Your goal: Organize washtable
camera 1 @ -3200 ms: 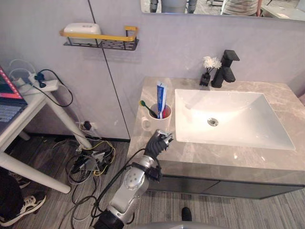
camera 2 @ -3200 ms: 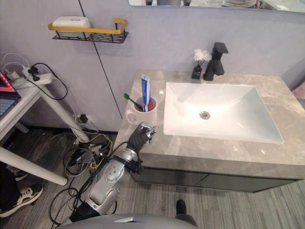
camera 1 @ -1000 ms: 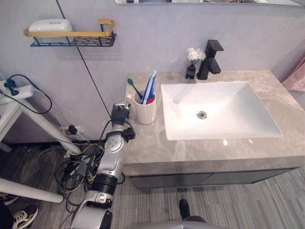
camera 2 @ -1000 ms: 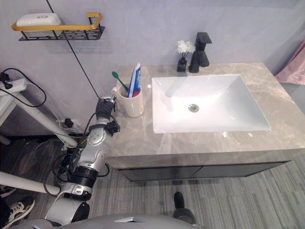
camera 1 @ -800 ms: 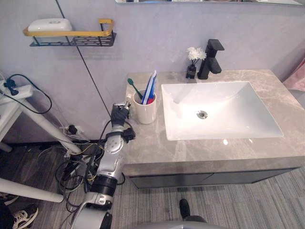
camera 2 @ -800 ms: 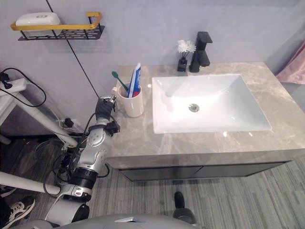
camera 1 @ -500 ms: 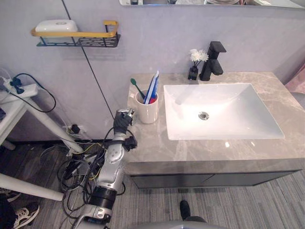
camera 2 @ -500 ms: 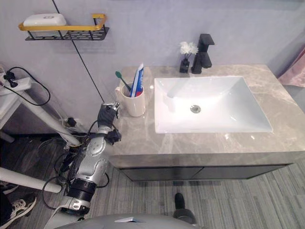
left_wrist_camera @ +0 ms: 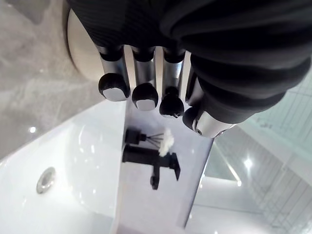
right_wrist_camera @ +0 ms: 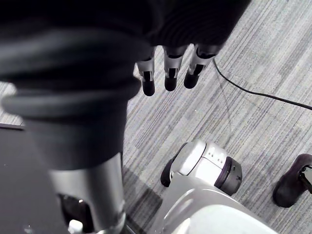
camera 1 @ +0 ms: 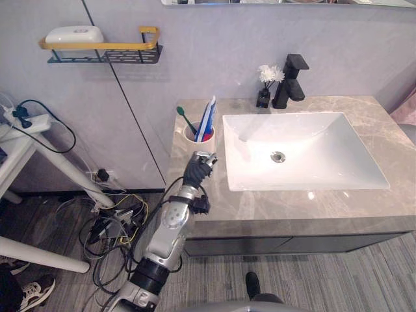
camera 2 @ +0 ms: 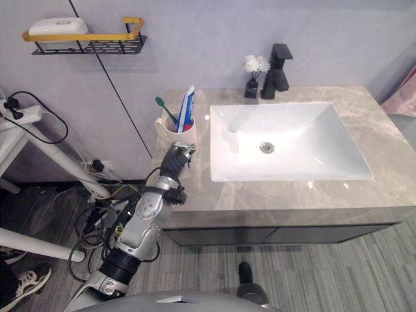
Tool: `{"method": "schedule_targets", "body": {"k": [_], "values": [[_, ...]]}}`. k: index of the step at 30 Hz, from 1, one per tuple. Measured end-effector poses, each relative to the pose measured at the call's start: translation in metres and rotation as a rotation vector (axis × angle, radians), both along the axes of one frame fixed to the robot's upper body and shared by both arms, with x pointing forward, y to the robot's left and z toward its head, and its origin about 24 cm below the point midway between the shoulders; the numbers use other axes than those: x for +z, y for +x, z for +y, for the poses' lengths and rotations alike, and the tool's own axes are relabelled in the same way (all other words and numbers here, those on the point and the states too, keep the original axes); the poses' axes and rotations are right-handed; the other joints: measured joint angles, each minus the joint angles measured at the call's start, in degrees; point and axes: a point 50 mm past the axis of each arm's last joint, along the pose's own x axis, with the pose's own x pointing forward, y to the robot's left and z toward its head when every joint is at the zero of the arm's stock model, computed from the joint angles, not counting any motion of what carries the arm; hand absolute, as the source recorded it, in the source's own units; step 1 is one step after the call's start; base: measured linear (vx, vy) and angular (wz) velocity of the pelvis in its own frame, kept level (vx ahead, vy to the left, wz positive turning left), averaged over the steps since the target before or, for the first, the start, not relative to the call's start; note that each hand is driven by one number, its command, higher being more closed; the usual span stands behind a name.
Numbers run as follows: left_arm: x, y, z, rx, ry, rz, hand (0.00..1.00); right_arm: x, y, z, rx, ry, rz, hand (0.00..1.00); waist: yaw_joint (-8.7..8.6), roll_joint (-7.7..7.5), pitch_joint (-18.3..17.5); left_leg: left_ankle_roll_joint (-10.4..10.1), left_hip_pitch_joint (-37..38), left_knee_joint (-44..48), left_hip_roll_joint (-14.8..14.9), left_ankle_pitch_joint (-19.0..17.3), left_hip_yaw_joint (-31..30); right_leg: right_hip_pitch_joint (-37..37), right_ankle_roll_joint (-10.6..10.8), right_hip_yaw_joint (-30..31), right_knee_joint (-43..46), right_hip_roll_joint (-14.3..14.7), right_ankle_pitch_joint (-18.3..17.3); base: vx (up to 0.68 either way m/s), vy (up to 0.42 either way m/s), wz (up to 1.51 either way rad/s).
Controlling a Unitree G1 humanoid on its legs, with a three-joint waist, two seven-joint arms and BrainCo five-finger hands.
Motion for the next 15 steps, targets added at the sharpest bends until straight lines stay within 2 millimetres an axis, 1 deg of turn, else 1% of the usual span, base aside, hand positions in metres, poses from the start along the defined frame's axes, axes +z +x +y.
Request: {"method": "schedule_targets", "body": {"k": [2,4,8,11,15], "values": [[-0.003,-0.002,-0.007,-0.033,0.010,0.010,1.00,0.000,0.000,0.000,0.000,0.000,0.001,0.00,-0.03,0.00,0.00,0.00,0.04,0.06,0.00,0.00,0.05,0.05,0.00,0.04,0.00,0.00,0.00,0.00,0.000,0.00],[-0.007,-0.003,-0.009,-0.042,0.018,0.024,1.00,0.000,0.000,0.000,0.004,0.001,0.000,0.00,-0.09,0.00,0.00,-0.01,0.06,0.09,0.00,-0.01,0.10,0.05,0.00,0.08,0.00,0.02,0.00,0.00,0.000,0.00],[-0.026,-0.002,-0.011,-0.045,0.057,0.101,1.00,0.000,0.000,0.000,-0.022,0.004,-0.004,0.00,-0.19,0.01,-0.01,-0.15,0.13,0.12,0.11,-0.11,0.55,-0.06,-0.01,0.38,0.00,0.20,0.00,0.00,-0.002,-0.03],[-0.025,0.000,-0.011,-0.041,0.062,0.097,1.00,0.000,-0.001,0.000,-0.022,0.004,-0.004,0.00,-0.17,0.03,-0.02,-0.20,0.18,0.14,0.16,-0.25,0.71,-0.08,-0.05,0.49,-0.01,0.31,-0.02,0.00,-0.001,-0.03],[-0.022,0.010,-0.010,-0.028,0.077,0.089,1.00,0.000,-0.001,0.000,-0.022,0.004,-0.004,0.00,-0.23,0.06,-0.04,-0.26,0.18,0.02,0.33,-0.35,0.93,-0.33,-0.13,0.72,-0.01,0.49,-0.09,0.01,-0.001,-0.04]]}}
